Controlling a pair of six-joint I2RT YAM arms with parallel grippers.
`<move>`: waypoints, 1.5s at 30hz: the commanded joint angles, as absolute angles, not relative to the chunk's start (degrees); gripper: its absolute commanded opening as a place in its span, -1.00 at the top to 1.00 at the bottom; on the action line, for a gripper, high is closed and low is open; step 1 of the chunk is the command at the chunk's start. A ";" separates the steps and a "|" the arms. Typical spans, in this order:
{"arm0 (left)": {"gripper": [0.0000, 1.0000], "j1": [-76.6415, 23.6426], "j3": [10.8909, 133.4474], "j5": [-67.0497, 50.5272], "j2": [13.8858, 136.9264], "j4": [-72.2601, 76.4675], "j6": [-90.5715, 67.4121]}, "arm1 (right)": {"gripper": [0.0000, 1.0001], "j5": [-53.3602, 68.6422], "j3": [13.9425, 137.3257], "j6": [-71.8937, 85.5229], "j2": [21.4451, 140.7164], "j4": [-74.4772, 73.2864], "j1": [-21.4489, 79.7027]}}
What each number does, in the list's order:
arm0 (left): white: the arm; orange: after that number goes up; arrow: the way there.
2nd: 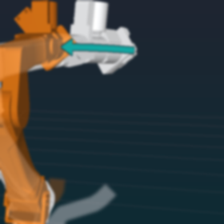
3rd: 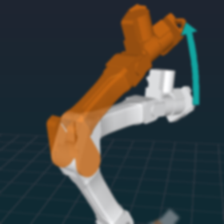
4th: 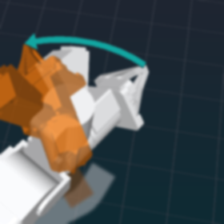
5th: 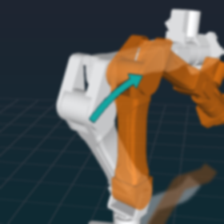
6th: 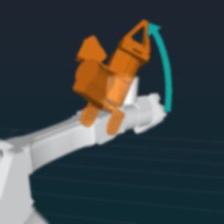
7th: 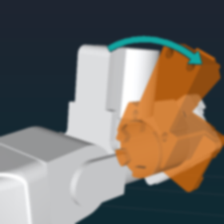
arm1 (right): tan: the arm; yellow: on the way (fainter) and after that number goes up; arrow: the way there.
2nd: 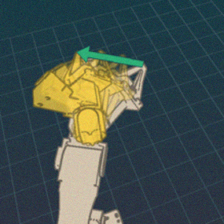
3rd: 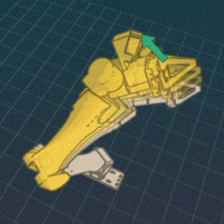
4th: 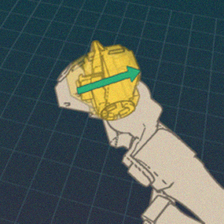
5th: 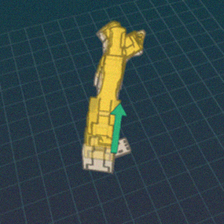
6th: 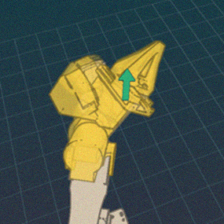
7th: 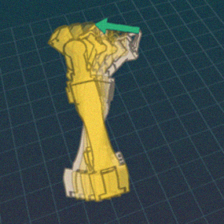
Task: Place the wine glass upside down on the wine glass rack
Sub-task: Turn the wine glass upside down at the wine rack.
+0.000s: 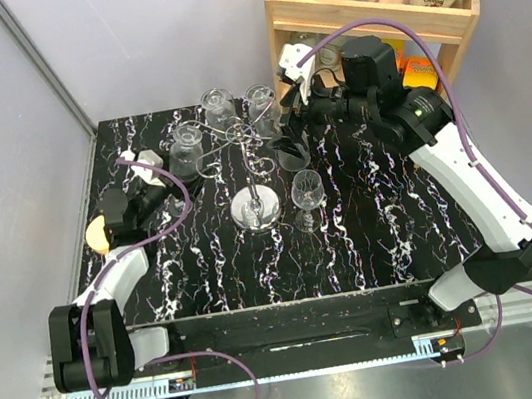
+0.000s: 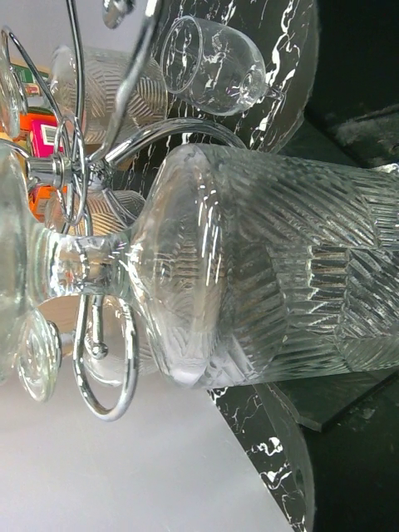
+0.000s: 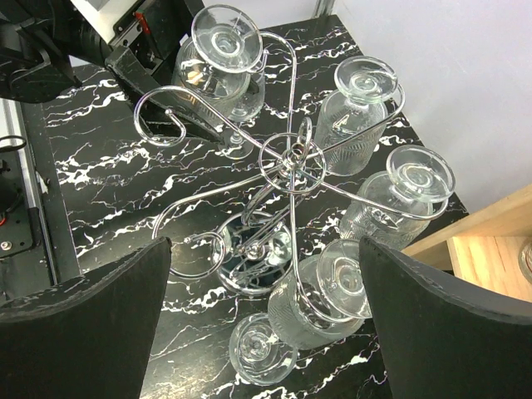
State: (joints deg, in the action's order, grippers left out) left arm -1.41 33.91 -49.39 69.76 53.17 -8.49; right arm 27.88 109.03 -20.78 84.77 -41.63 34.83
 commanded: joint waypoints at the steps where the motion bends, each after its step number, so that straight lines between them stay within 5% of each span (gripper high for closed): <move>1: 1.00 -1.32 33.14 -50.53 71.80 68.10 -10.46 | -0.99 27.51 109.60 -21.44 84.99 -39.99 35.07; 45: 1.00 -5.28 41.66 -44.21 86.39 75.67 -11.51 | -0.99 27.77 108.55 -22.59 84.38 -41.13 35.07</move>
State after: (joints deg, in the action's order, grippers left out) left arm -5.89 39.64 -46.24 86.13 66.00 -11.05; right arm 27.92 108.31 -21.69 85.32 -41.85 34.83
